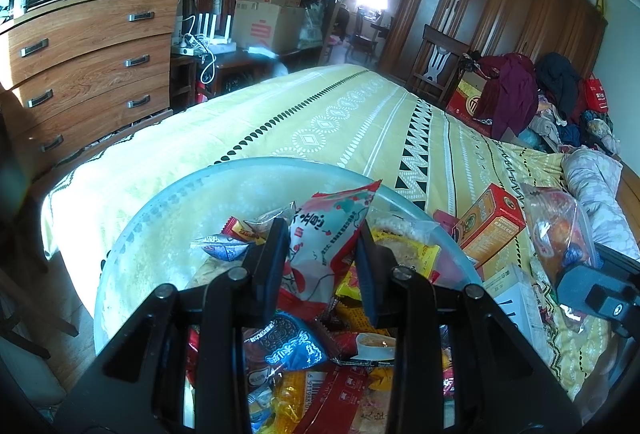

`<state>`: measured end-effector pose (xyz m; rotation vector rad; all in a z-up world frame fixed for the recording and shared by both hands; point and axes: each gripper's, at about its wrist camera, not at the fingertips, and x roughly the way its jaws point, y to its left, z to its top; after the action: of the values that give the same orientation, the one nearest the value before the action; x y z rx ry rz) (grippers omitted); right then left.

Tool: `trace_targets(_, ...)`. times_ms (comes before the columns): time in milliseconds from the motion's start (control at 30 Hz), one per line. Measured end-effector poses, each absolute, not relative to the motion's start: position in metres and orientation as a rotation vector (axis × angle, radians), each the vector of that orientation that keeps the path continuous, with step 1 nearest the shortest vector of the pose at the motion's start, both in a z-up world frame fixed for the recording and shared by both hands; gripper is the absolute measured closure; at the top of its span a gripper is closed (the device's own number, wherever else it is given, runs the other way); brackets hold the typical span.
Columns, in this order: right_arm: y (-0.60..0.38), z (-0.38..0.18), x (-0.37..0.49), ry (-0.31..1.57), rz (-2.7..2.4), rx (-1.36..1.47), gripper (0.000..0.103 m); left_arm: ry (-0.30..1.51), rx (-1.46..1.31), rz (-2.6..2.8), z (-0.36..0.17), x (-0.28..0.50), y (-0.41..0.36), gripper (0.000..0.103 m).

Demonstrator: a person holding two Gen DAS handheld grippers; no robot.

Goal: Organize snacks
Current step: 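Lower both packets into the basin and open both tools to release them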

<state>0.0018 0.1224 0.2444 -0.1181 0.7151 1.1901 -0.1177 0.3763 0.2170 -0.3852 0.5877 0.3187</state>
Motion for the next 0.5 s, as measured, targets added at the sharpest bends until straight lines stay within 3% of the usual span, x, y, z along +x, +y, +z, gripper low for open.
trace_targets(500,0.1219,0.2427,0.001,0.722,1.186,-0.119,0.042,0.588,-0.386,0.319,0.2177,-0.1169,0.3752,0.07)
